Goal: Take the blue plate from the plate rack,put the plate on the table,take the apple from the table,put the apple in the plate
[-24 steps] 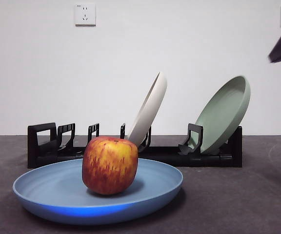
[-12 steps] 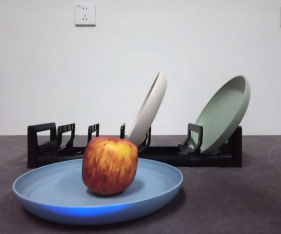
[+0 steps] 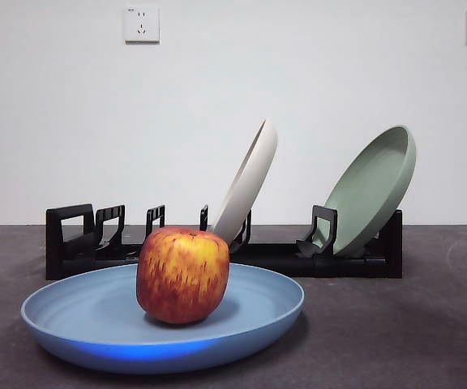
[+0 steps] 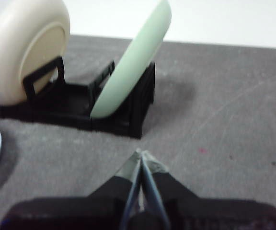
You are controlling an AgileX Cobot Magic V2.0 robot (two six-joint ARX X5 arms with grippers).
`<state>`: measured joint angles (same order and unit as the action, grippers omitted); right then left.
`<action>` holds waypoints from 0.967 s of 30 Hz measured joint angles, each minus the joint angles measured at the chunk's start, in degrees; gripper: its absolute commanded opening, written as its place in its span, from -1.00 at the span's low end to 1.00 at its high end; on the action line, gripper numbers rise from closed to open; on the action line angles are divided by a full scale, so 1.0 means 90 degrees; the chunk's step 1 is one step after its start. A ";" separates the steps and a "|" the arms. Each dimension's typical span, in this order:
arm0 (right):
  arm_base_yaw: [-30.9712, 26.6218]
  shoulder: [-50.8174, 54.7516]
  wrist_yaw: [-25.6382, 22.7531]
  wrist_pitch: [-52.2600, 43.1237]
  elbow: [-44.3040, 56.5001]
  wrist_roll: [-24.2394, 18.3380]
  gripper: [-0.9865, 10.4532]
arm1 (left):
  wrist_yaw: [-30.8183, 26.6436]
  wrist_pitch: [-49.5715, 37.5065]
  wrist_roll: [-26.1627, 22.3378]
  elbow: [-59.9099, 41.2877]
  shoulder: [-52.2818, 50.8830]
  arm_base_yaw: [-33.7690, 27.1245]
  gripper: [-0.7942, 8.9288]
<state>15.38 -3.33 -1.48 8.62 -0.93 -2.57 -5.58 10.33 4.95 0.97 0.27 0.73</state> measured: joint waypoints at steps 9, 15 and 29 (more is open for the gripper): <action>0.0000 0.0306 0.0007 0.0155 -0.0002 0.0219 -0.83 | 0.0000 0.0000 0.0000 0.0000 0.0000 0.0000 -0.84; 0.0000 0.0236 -0.0007 0.0155 -0.0002 0.0291 -0.83 | 0.0000 0.0000 0.0000 0.0000 0.0000 0.0000 -0.84; 0.0000 0.0236 -0.0010 0.0155 -0.0002 0.0308 -0.83 | 0.0000 0.0000 0.0000 0.0000 0.0000 0.0000 -0.84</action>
<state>15.38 -1.21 -1.56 10.02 -0.95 0.21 -5.58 10.33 4.95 0.97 0.27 0.73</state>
